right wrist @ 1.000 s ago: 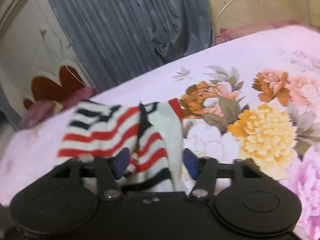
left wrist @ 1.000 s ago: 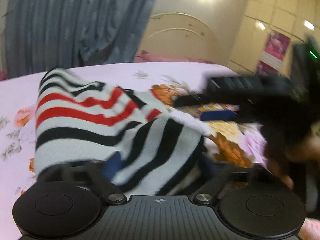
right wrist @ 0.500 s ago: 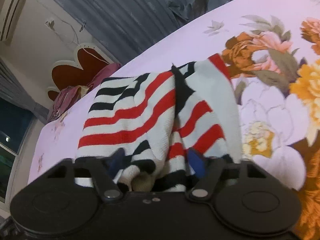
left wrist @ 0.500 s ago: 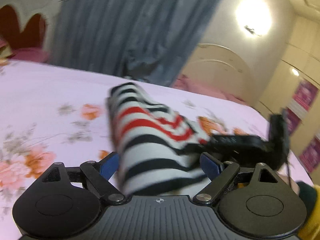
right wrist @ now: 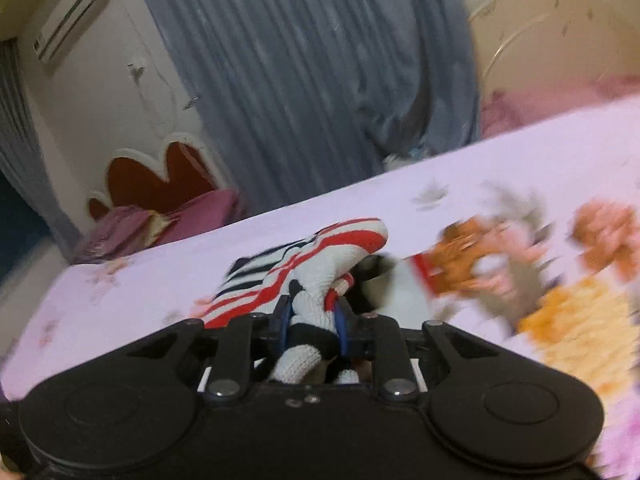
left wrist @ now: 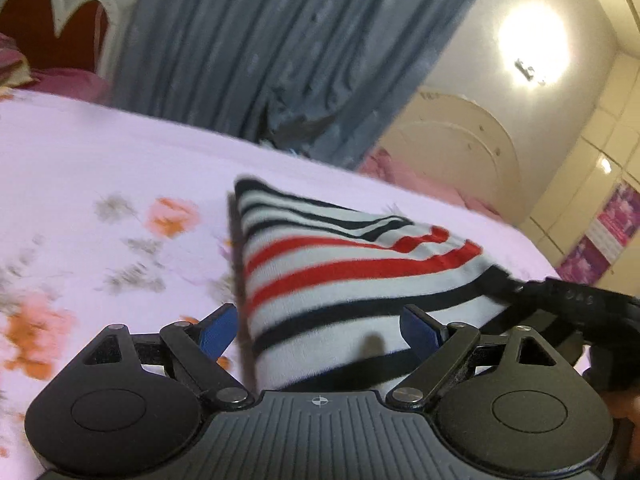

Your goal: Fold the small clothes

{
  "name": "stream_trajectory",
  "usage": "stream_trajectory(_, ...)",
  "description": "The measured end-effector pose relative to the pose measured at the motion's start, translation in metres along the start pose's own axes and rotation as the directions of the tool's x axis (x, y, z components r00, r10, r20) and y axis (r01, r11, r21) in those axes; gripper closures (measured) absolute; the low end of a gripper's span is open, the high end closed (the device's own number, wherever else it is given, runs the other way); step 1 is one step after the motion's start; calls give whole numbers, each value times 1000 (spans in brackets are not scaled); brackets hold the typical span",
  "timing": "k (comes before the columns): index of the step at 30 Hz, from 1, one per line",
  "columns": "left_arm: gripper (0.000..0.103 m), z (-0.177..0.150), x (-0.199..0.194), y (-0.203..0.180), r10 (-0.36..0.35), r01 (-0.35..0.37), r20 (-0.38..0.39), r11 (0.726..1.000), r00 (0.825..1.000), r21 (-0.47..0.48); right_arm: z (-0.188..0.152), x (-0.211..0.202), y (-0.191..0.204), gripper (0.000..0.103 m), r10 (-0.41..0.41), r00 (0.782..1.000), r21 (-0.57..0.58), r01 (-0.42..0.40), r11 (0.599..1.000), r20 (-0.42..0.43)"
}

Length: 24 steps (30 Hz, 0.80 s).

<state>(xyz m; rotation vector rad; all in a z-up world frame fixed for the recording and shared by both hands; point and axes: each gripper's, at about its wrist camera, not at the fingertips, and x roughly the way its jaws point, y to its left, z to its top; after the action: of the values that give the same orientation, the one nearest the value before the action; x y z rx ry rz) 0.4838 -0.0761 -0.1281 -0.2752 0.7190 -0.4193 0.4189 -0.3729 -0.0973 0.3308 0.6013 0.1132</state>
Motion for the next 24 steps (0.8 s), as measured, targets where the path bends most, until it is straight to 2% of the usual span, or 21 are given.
stream_trajectory(3, 16, -14, 26, -3, 13, -13, -90, 1000, 996, 0, -19, 26, -32, 81, -3, 988, 110, 20, 994, -153)
stream_trajectory(4, 16, -18, 32, -3, 22, -22, -111, 1000, 994, 8, -24, 30, -36, 76, -18, 985, 112, 38, 993, -171)
stream_trajectory(6, 16, -22, 38, 0, 20, -21, -128, 1000, 992, -6, -27, 30, -39, 71, -32, 984, 117, 53, 992, -173)
stream_trajectory(11, 16, -17, 31, 2, 5, -7, -129, 1000, 992, -19, -22, -2, -34, 70, -2, 991, 127, 19, 992, -135)
stream_trajectory(15, 16, -21, 29, 3, 0, -1, -137, 1000, 991, -8, -33, -24, -28, 75, -5, 992, 80, 15, 997, -126)
stream_trajectory(18, 16, -28, 32, 7, 2, -4, -147, 1000, 989, -10, -49, -17, -26, 80, -78, 986, 11, 80, 997, -146)
stream_trajectory(21, 16, -31, 35, 7, 6, -5, -144, 1000, 990, 6, -60, -10, -38, 78, -69, 984, 57, 79, 995, -166)
stream_trajectory(24, 16, -27, 32, 7, 9, -11, -150, 1000, 989, -8, -53, -24, -38, 79, -46, 987, 111, 63, 992, -151)
